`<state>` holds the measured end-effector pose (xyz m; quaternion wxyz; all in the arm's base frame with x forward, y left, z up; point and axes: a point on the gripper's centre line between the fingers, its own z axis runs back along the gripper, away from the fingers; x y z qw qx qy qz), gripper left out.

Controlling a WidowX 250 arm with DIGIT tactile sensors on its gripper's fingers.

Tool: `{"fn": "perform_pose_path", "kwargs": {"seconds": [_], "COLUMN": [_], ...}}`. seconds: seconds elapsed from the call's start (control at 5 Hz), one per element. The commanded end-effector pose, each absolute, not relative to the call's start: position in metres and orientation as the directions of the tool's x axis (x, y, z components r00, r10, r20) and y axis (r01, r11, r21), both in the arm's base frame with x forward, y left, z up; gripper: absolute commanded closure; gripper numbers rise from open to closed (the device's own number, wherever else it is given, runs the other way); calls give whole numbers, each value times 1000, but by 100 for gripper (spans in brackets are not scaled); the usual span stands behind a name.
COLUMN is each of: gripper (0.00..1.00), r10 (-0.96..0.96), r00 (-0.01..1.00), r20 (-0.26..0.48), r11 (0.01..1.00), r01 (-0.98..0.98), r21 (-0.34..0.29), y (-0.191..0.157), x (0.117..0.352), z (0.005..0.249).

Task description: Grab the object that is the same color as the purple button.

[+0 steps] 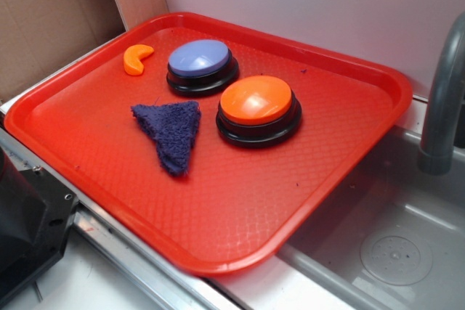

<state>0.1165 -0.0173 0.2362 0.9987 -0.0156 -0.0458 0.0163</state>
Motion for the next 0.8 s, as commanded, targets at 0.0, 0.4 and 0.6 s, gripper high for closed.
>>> {"fn": "perform_pose_path", "kwargs": {"seconds": [0.0,0.4,0.6], "gripper": [0,0,0], "r10": [34,56,120], "r00": [995,993,987], "r20": [91,105,106], "r11": [999,998,993], "r01": [-31,-56,-119], "r21": [-33,1,-10], "y": [-17,-15,-22], "x": [116,139,150], "z": [236,174,143]}}
